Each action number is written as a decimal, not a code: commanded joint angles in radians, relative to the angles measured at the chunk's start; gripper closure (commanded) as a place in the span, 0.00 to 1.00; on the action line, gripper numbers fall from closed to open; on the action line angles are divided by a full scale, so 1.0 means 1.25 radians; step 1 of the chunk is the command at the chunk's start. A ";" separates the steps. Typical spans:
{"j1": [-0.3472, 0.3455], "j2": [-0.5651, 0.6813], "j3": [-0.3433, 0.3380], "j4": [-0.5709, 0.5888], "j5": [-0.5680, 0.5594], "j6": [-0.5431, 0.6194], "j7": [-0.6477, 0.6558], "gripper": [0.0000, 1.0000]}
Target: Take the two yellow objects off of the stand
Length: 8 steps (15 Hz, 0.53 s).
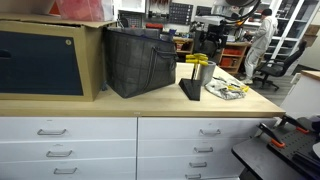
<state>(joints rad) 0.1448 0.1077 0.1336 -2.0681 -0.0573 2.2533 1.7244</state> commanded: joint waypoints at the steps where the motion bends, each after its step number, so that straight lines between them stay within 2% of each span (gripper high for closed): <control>1: 0.010 0.030 -0.006 0.038 0.025 -0.005 0.012 0.00; 8: 0.024 0.060 -0.007 0.060 0.037 -0.001 0.017 0.00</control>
<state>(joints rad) 0.1593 0.1592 0.1332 -2.0253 -0.0253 2.2533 1.7244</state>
